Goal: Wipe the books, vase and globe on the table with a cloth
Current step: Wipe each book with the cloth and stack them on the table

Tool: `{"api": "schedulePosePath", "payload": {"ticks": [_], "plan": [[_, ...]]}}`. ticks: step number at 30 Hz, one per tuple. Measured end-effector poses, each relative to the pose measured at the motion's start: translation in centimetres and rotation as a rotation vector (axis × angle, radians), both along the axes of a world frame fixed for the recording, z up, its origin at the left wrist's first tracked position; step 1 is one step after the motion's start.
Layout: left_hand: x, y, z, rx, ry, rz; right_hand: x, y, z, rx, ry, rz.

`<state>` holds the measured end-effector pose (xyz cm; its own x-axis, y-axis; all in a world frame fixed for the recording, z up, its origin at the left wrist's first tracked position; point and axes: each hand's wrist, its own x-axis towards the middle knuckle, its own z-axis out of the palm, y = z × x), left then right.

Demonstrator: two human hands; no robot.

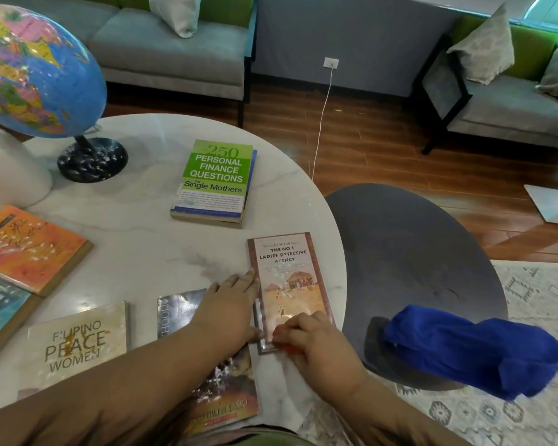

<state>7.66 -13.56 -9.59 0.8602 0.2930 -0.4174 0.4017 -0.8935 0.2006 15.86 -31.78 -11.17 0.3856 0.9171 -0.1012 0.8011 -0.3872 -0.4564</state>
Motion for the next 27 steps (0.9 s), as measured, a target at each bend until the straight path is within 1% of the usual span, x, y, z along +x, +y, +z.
{"api": "schedulePosePath", "payload": {"ticks": [2, 5, 6, 9, 10, 13, 15, 17, 18, 22, 25, 26, 27], "plan": [[0.0, 0.0, 0.1, 0.002, 0.002, 0.004, 0.0, 0.4, 0.2, -0.010, -0.015, -0.022], [-0.1, 0.0, 0.2, 0.017, 0.021, 0.004, -0.6, 0.5, 0.5, -0.038, 0.039, 0.119], [-0.1, 0.0, 0.3, 0.019, 0.034, 0.002, -0.3, 0.5, 0.4, -0.039, 0.049, 0.101], [-0.1, 0.0, 0.4, 0.025, 0.055, 0.006, 0.7, 0.7, -0.2, -0.014, 0.001, -0.055], [-0.1, 0.0, 0.4, 0.027, 0.061, 0.005, 0.6, 0.7, -0.2, -0.021, -0.008, -0.055], [0.0, 0.0, 0.5, 0.031, 0.072, 0.002, 0.4, 0.7, 0.3, -0.068, 0.056, 0.084], [0.0, 0.0, 0.4, 0.029, 0.068, 0.007, 1.4, 0.7, 0.5, -0.067, 0.066, 0.036], [0.1, -0.1, 0.5, 0.028, 0.065, 0.014, 2.2, 0.8, 0.5, -0.023, 0.020, -0.077], [0.1, -0.1, 0.5, 0.030, 0.066, 0.014, 2.1, 0.8, 0.6, -0.014, 0.004, -0.098], [0.0, -0.1, 0.5, 0.036, 0.066, 0.006, 2.0, 0.0, 0.4, -0.040, 0.054, 0.042], [0.0, -0.1, 0.4, 0.037, 0.057, 0.005, 3.0, 0.4, 0.8, -0.030, 0.034, -0.092], [0.1, -0.1, 0.3, 0.036, 0.057, 0.005, 2.9, 0.6, 1.0, -0.036, 0.029, -0.118], [0.1, -0.1, 0.3, 0.036, 0.059, 0.004, 2.6, 0.8, 1.1, -0.042, 0.034, -0.092]]}}
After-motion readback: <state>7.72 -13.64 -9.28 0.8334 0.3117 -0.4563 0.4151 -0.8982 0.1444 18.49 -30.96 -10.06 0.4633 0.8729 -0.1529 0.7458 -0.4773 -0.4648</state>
